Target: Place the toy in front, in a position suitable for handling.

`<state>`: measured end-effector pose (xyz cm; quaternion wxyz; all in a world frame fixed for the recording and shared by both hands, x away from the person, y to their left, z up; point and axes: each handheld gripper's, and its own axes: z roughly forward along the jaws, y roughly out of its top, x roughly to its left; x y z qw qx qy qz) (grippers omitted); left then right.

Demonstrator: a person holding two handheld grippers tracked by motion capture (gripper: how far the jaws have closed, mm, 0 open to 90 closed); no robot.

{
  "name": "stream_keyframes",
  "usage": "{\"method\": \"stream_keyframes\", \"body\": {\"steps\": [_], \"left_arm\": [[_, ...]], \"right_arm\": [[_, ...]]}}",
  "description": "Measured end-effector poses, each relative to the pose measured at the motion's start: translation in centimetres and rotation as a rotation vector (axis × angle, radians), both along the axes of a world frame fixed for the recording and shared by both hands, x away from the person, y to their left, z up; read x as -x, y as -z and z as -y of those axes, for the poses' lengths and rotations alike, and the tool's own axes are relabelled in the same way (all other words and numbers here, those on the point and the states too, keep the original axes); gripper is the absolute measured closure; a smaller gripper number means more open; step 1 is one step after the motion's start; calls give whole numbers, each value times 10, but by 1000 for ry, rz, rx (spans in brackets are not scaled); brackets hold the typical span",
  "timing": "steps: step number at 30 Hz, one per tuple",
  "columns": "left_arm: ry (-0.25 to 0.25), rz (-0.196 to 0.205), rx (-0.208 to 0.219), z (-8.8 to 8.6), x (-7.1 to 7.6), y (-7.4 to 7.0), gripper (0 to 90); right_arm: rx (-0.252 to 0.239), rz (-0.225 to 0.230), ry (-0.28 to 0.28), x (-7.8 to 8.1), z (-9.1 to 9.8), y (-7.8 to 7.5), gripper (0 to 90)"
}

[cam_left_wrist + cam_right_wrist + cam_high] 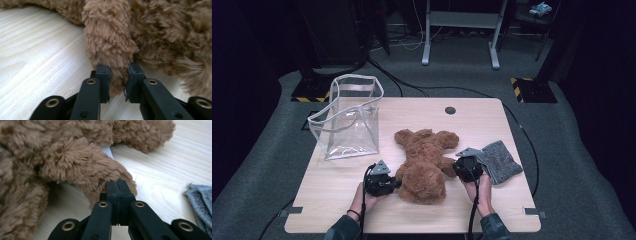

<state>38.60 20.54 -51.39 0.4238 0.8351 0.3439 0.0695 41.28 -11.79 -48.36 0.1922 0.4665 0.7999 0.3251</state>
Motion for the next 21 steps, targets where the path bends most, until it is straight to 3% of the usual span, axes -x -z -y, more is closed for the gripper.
{"method": "stream_keyframes", "body": {"steps": [1,4,7,8,11,12,13,17,18,21], "left_arm": [[-9,-2,-6,-2,-1,-1,682],[-20,-8,-24,-9,-5,-9,485],[-42,-7,-29,-15,-8,-21,385],[-53,-6,-14,-17,-10,-26,366],[-56,13,-30,-20,-17,-39,301],[-65,24,-30,-20,-18,-44,289],[-68,31,-31,-19,-21,-48,271],[-74,67,-32,-10,-37,-63,244],[-75,73,-44,-5,-40,-67,229],[-50,103,-72,15,-56,-82,168]], "right_arm": [[-6,5,-3,1,0,2,900],[-28,-7,2,5,3,3,893],[-37,-2,-8,7,7,4,842],[-43,-3,-13,8,9,4,819],[-71,-18,-2,10,10,5,714],[-60,-13,-22,10,12,6,682],[-68,-20,-19,11,11,7,608],[-70,-25,-20,10,10,7,501],[-63,-10,-23,9,10,7,466],[-63,-22,-24,9,8,7,387]]}}
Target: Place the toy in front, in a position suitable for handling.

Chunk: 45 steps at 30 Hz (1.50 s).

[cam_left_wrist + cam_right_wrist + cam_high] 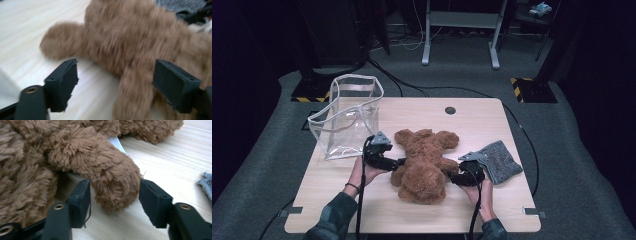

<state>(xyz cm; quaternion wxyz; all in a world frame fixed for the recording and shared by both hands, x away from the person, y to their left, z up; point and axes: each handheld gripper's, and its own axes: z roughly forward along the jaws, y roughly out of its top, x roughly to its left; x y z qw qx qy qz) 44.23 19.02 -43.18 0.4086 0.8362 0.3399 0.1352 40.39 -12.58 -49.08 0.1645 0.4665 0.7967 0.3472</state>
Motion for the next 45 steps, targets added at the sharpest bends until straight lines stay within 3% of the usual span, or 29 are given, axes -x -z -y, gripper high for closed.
{"method": "stream_keyframes", "body": {"steps": [1,5,8,10,15,16,21,25,26,29,32,33,35,38,45], "left_arm": [[3,4,13,6,-4,-3,169],[23,22,1,24,-17,-15,162],[45,33,-15,38,-28,-24,180],[61,57,-45,46,-36,-29,203],[73,48,-53,63,-52,-33,287],[82,40,-59,69,-57,-32,308],[80,39,-84,77,-65,-30,365],[77,27,-106,78,-70,-23,468],[69,9,-80,78,-71,-20,520],[74,20,-97,78,-73,-16,587],[85,26,-94,78,-72,-12,723],[86,23,-84,77,-72,-11,723],[80,28,-79,77,-71,-9,811],[75,32,-77,76,-69,-9,851],[64,41,-60,69,-63,-18,863]], "right_arm": [[2,4,-8,-1,0,0,381],[-4,-9,9,-1,-2,0,363],[-10,-25,28,-2,-3,1,352],[2,-19,12,-3,-2,2,353],[8,-7,4,-4,0,4,361],[-9,-27,23,-3,-2,5,366],[3,-8,5,-5,-2,7,388],[-15,-26,35,-4,-5,9,470],[-13,-25,30,-5,-5,10,515],[-8,-16,31,-5,-6,11,551],[-5,-8,24,-4,-5,11,661],[-5,-8,24,-4,-5,11,661],[-1,6,7,-3,-5,11,768],[7,18,7,-1,-7,9,844],[-9,48,8,-1,-5,3,878]]}}
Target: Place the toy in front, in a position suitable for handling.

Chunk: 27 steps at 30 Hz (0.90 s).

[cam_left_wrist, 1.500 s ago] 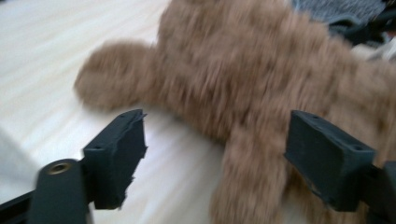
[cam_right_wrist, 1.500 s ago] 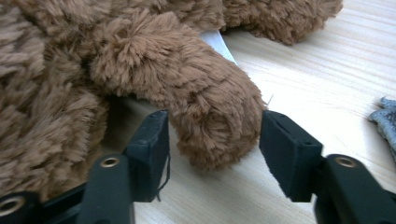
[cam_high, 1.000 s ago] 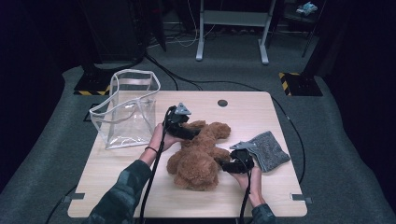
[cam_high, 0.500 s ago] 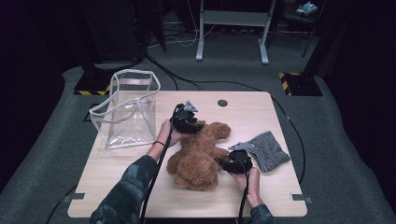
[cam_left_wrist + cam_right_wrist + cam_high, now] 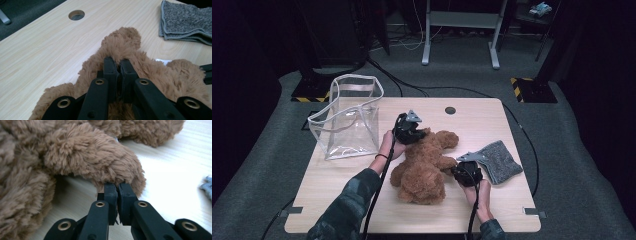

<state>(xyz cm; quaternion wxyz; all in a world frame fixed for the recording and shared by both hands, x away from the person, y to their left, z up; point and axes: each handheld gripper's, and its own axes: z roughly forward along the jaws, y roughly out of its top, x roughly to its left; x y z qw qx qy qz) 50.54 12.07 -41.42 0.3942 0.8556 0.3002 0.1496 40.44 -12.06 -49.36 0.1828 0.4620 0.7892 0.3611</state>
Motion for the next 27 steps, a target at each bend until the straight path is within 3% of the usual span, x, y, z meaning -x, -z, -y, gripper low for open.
{"method": "stream_keyframes", "body": {"steps": [1,8,13,27], "left_arm": [[-7,-2,12,-1,1,-1,863],[-28,5,50,-14,9,-14,867],[-38,8,103,-20,16,-28,868],[-44,16,153,-21,35,-50,868]], "right_arm": [[-9,-9,5,1,0,-2,881],[-22,34,28,-2,8,-21,890],[-15,50,42,-5,13,-33,891],[4,109,74,-19,30,-72,892]]}}
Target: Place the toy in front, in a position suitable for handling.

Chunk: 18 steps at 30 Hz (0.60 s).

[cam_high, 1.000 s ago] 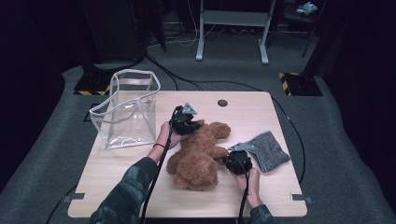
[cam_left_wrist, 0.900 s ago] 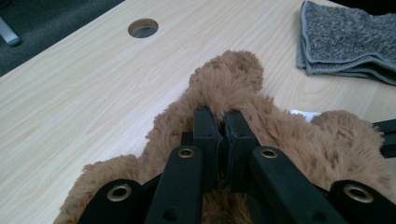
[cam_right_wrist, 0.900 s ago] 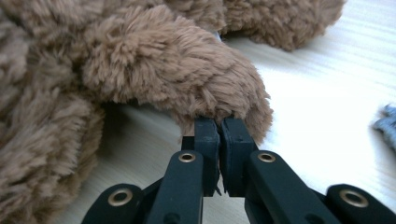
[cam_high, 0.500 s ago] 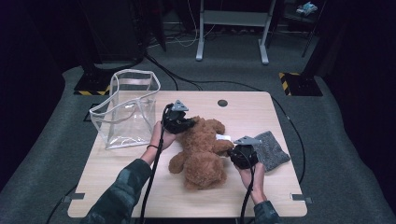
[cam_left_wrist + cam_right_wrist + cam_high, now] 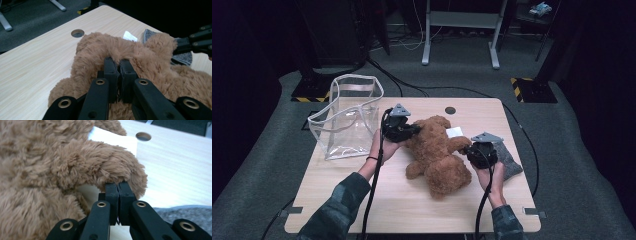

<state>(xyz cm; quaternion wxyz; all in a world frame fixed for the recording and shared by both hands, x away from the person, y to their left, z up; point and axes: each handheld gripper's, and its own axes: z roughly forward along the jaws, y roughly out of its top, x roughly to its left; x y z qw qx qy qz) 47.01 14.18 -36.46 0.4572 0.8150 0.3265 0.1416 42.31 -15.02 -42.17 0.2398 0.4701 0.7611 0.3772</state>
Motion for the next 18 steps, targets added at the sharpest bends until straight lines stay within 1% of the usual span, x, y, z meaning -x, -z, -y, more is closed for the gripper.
{"method": "stream_keyframes", "body": {"steps": [1,3,5,6,7,8,9,10,11,13,15,16,17,18], "left_arm": [[5,-4,-2,-1,1,-1,868],[0,-8,4,0,3,-2,868],[-1,-15,14,0,6,-3,868],[-1,-17,10,0,7,-5,868],[-2,-19,18,1,9,-6,868],[-1,-18,10,1,10,-8,868],[-3,-23,18,1,12,-9,868],[-2,-32,24,1,16,-11,869],[-2,-32,24,1,16,-11,869],[-4,-37,18,1,20,-13,869],[-3,-45,1,0,23,-13,869],[-8,-57,7,0,24,-12,868],[-13,-58,5,-1,24,-10,868],[-19,-63,5,-1,24,-8,868]], "right_arm": [[0,-1,2,-1,1,-3,892],[8,6,2,-4,2,-7,892],[11,1,8,-6,2,-10,892],[18,1,3,-8,3,-12,892],[17,-1,3,-10,3,-13,892],[26,-7,2,-14,3,-17,892],[26,-7,2,-14,3,-17,892],[25,-10,-2,-19,3,-20,892],[29,-16,2,-21,2,-21,892],[29,-23,0,-25,0,-23,892],[32,-31,-4,-28,0,-23,892],[29,-37,-1,-30,-2,-23,891],[24,-60,-3,-35,-6,-20,891],[24,-60,-3,-35,-6,-20,891]]}}
